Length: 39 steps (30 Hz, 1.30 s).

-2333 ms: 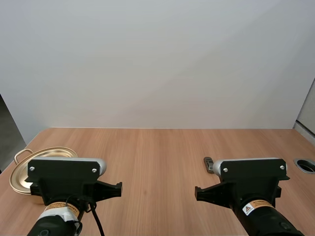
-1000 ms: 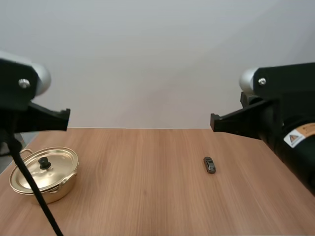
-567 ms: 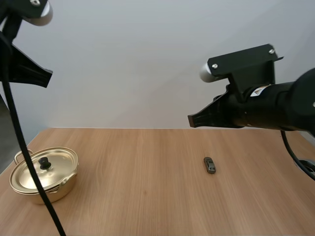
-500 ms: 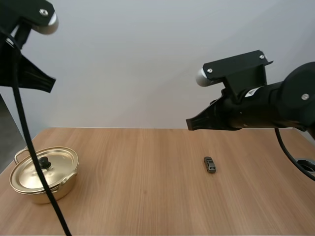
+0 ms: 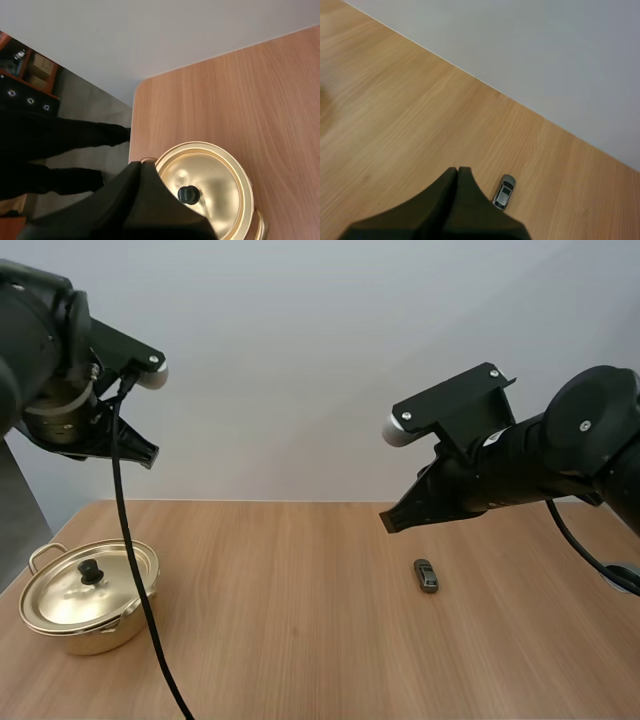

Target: Open the pot, put the car inside, and close it

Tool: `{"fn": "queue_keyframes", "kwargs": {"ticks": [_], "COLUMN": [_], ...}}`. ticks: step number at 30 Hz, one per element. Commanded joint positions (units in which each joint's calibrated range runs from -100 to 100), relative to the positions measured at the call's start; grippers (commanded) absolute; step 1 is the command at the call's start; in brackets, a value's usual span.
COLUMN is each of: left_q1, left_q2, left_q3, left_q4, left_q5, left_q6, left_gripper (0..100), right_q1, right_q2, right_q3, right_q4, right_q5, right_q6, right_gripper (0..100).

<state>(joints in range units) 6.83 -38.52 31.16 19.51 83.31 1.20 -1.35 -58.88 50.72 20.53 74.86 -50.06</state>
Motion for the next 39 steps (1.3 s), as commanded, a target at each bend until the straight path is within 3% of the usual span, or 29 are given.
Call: {"fn": "queue_keyframes", "kwargs": {"ticks": [1,6,9,14,17,21,25,32,39], "left_q1": [0.01,0.01,0.31,2.74,4.85,6.40,7.20,8.81,9.25], "left_q2": [7.60,10.51,13.64,18.44,21.47,23.20,25.10,29.58,31.38], "left_q3": [-0.04,0.08,0.08,0.08,0.08,0.08,0.08,-0.04,-0.04], "left_q4": [0.11,3.26,9.44,6.99,0.71,-6.36,-12.45,-12.81,-11.85], "left_q5": [1.30,6.18,9.03,12.09,12.42,12.42,13.49,11.96,5.95], "left_q6": [-0.63,-2.88,-5.59,-2.89,0.99,6.49,10.53,11.24,11.59], "left_gripper": [16,73,95,94,92,92,92,92,92], "right_q1": [0.06,0.06,0.06,0.06,0.06,0.06,0.06,0.06,0.06], "right_q2": [-0.02,-0.02,-0.02,0.01,0.01,0.01,0.01,0.01,0.01], "right_q3": [0.01,0.01,0.69,3.30,4.65,5.42,5.42,5.42,5.42], "right_q4": [1.42,2.34,2.34,2.34,2.34,2.34,2.34,2.34,2.34], "right_q5": [-0.92,-3.48,-6.47,-10.55,-10.97,-10.81,-10.64,-8.88,-8.88], "right_q6": [-1.66,-2.64,-2.90,-3.92,-4.00,-4.00,-4.00,-4.00,-4.00], "right_gripper": [0,0,0,0,0,0,0,0,0]}}
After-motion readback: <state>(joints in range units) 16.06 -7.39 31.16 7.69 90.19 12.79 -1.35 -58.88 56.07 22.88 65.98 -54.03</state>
